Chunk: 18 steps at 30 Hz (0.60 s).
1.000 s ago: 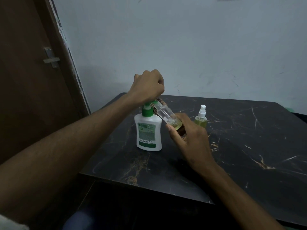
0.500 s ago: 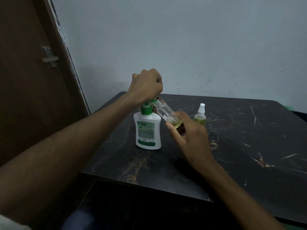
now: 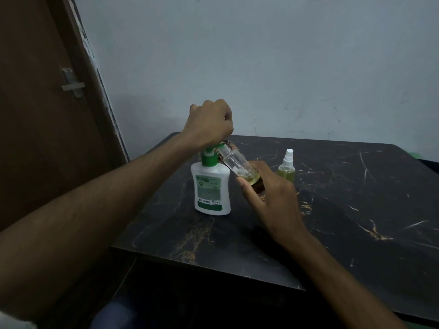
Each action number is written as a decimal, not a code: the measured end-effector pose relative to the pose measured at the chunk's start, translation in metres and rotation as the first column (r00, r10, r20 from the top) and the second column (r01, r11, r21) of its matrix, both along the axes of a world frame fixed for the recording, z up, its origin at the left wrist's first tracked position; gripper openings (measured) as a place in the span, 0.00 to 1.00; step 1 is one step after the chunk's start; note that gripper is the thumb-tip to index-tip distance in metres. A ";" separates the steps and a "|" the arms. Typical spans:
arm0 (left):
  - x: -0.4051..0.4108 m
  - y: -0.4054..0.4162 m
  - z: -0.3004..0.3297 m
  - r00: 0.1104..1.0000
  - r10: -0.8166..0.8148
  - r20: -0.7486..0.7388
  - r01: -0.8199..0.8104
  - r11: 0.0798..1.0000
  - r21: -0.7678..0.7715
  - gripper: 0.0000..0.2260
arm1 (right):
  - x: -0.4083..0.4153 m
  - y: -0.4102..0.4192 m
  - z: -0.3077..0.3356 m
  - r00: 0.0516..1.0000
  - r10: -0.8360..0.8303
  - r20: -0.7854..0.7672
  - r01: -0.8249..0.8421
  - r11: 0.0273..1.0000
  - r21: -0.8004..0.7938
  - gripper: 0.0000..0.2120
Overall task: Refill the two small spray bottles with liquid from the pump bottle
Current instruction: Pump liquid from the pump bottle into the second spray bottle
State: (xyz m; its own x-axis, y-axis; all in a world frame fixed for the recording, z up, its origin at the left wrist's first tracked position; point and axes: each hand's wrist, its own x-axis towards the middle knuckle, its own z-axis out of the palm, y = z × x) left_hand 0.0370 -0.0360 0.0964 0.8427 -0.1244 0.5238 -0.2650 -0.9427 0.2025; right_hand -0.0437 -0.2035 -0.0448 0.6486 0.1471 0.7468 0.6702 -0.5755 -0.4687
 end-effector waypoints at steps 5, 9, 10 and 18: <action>0.001 0.000 0.001 1.000 0.006 -0.013 -0.007 1.000 -0.009 0.09 | 0.000 0.000 0.001 1.000 -0.002 0.007 0.002 1.000 0.009 0.16; 0.000 0.000 -0.002 1.000 -0.007 -0.026 0.007 1.000 -0.020 0.09 | 0.000 0.000 0.001 1.000 0.003 0.004 -0.003 1.000 0.011 0.16; -0.001 0.001 -0.001 1.000 -0.008 -0.029 0.008 1.000 -0.011 0.09 | 0.000 0.000 0.001 1.000 0.003 0.004 -0.003 1.000 0.011 0.16; 0.001 -0.001 0.000 1.000 -0.015 -0.011 0.015 1.000 0.010 0.10 | 0.000 0.000 0.000 1.000 -0.007 0.009 0.007 1.000 0.014 0.16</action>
State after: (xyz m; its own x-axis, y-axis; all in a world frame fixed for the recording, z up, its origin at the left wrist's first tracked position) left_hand 0.0382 -0.0372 0.0960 0.8462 -0.1424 0.5135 -0.2772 -0.9406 0.1960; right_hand -0.0433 -0.2035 -0.0445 0.6428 0.1321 0.7546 0.6705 -0.5734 -0.4708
